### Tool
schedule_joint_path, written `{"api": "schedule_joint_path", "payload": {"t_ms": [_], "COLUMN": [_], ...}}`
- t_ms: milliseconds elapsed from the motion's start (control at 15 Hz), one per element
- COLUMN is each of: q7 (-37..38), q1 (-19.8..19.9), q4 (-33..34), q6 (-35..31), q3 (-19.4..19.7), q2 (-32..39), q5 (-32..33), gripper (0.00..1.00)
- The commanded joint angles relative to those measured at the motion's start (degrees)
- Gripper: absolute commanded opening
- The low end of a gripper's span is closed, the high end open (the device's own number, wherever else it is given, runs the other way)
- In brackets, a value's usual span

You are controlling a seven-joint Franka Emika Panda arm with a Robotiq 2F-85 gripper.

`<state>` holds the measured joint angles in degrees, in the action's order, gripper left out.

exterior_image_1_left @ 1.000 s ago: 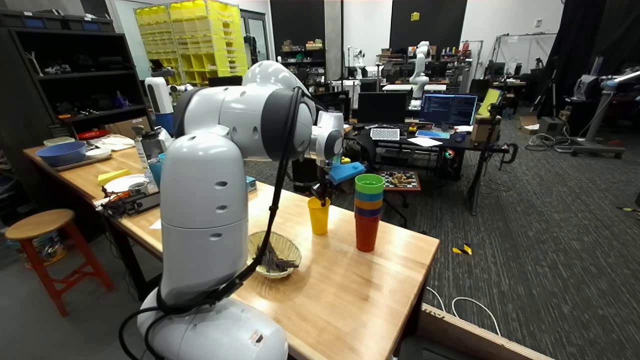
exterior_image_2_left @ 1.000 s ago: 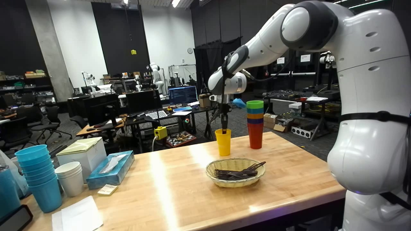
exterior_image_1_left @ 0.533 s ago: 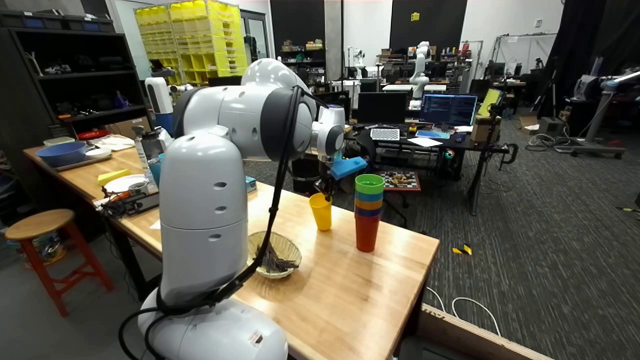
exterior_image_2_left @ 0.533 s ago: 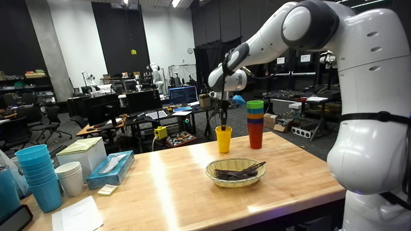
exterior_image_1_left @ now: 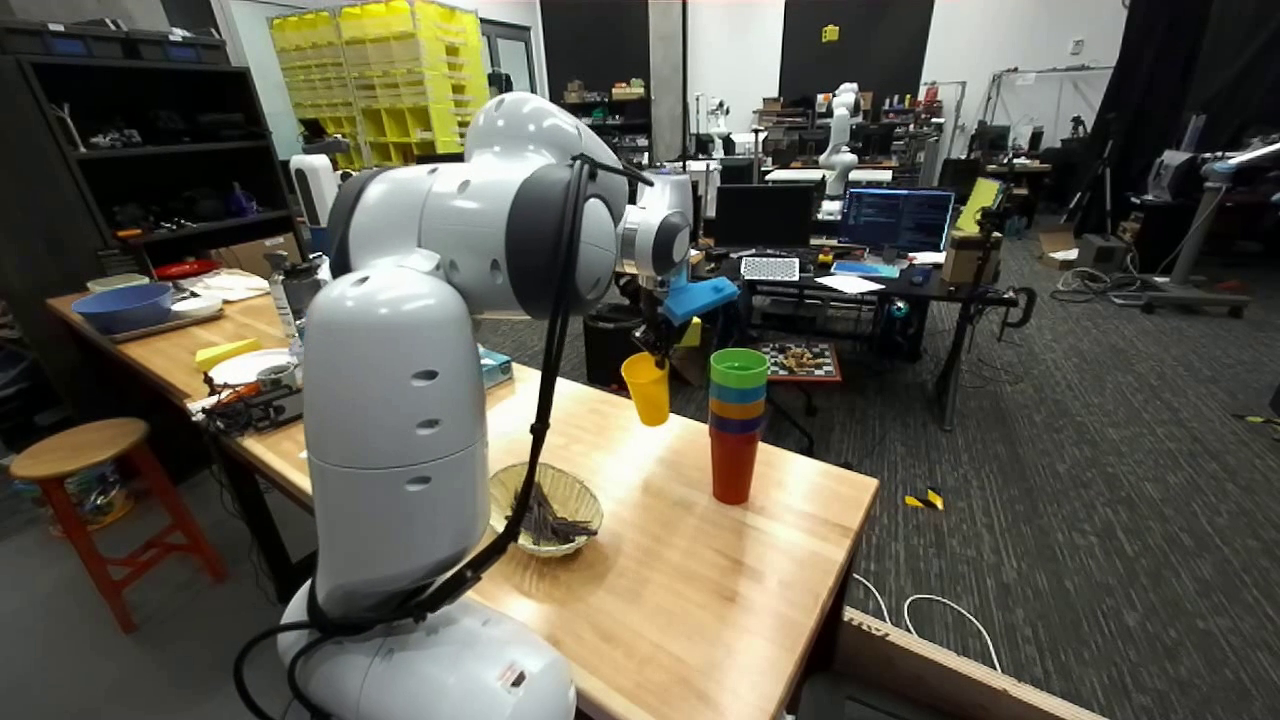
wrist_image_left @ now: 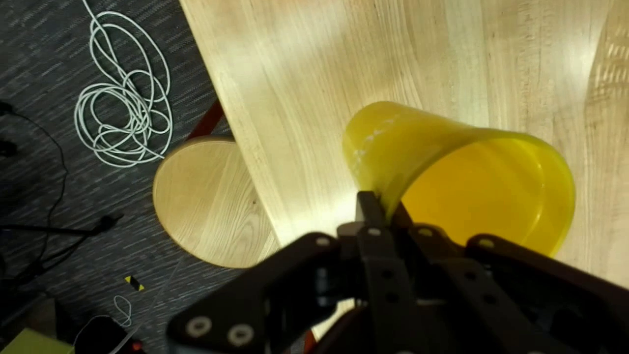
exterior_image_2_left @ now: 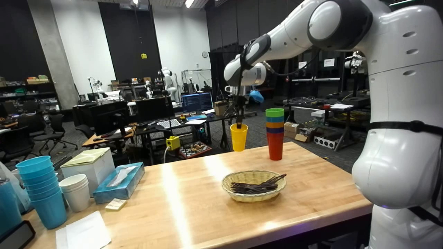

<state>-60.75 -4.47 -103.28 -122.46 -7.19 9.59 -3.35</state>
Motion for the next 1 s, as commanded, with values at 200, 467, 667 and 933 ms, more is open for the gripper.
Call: {"api": "schedule_joint_path", "payload": {"t_ms": [200, 467, 667, 933], "q7": [2.70, 3.96, 4.99, 8.28], "q1": [-1.13, -2.11, -2.14, -1.57], "q4": [1.71, 1.66, 2.04, 0.46], "q6": [4.68, 3.61, 3.21, -2.28], "q3": [-0.29, -0.25, 0.12, 0.85], "q2": [-8.87, -11.94, -13.01, -14.60], "q5": [1.50, 1.88, 4.05, 8.07], "gripper": [0.01, 0.01, 0.01, 0.01]}}
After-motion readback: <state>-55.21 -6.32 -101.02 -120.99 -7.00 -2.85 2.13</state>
